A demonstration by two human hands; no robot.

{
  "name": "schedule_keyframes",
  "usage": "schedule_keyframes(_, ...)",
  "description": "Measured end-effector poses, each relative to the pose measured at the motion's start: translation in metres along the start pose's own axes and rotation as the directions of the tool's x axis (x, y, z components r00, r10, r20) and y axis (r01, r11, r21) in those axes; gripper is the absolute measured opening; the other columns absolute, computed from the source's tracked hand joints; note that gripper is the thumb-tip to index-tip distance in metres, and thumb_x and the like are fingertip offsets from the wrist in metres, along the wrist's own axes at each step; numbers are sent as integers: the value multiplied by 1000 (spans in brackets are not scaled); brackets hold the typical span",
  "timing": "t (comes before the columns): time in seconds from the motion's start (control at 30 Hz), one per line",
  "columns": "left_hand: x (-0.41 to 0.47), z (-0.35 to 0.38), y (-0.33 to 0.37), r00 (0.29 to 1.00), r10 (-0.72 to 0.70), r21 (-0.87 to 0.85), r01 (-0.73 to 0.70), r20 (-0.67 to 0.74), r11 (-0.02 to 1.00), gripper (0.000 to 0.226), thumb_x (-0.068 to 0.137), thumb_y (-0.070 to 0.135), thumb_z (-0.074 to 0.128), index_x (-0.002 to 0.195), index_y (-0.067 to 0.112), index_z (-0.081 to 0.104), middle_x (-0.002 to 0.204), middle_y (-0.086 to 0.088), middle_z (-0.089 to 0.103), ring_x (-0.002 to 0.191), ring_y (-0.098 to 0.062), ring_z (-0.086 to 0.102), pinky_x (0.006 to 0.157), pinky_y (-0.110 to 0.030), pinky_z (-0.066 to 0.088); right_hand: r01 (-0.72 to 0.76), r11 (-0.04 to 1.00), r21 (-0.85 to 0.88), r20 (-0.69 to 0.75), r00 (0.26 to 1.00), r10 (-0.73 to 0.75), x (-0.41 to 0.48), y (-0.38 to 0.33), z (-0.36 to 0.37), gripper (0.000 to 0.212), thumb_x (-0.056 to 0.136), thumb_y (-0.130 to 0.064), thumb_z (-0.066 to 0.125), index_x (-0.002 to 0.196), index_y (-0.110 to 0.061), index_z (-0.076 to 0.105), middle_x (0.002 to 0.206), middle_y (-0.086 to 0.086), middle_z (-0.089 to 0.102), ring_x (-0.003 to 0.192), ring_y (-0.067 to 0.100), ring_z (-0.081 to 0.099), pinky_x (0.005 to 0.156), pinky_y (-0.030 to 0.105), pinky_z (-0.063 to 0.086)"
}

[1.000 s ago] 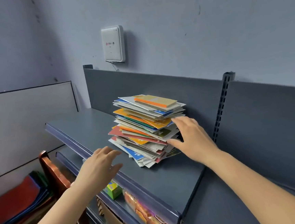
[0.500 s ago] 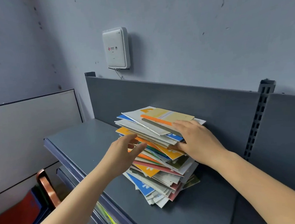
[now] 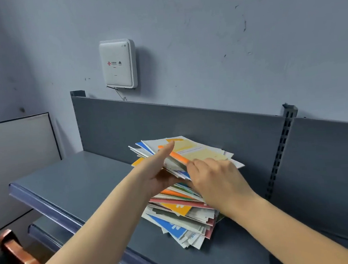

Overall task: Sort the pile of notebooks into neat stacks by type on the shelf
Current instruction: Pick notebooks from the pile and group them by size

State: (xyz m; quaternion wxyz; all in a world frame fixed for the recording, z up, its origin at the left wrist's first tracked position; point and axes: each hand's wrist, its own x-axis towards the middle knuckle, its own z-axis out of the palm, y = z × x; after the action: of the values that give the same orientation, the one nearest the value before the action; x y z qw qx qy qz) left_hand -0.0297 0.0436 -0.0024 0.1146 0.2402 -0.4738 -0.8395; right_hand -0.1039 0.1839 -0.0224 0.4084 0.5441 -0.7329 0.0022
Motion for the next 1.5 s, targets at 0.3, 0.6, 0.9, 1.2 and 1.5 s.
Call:
schedule_keyframes(0.3,-5,-22,-27,985,92,57,-85,-148,995,32,77,-2,75,108,-3,64,83,-17,71,63,-26,69,43,-33,56,-431,788,439,404,878,256,-17,-33,-44,62,74,-63,64,127,-32,55,124,-19,57,116,4,45,89,26,41)
schedule_keyframes(0.6,-57,-3,-43,898,344,231,-408,274,883,55,70,-10,77,115,13,57,97,-5,76,85,-24,75,67,-38,62,-655,-272,705,690,547,473,-91,14,-57,90,53,-66,77,129,-25,53,124,-5,65,117,14,60,101,39,45)
schedule_keyframes(0.9,-41,69,-144,856,258,410,-453,449,792,50,73,10,81,114,19,54,99,4,75,88,-10,73,68,-28,61,-655,-391,647,659,222,718,-218,35,-71,57,58,-15,87,111,-14,66,104,0,74,101,19,68,97,43,49)
schedule_keyframes(1.2,-33,190,-285,882,163,501,-394,443,770,44,69,9,84,104,18,59,95,9,74,88,-10,72,61,-18,56,-706,-442,554,603,-25,797,-374,93,-88,35,69,6,78,96,-13,69,93,1,74,86,16,69,63,21,51)
schedule_keyframes(1.5,-33,288,-362,900,174,491,-370,400,788,40,73,2,79,105,17,61,96,11,74,88,-8,72,64,-21,58,-731,-433,526,599,-43,800,-472,165,-90,33,83,-3,68,114,-11,60,103,2,68,97,16,64,67,19,50)
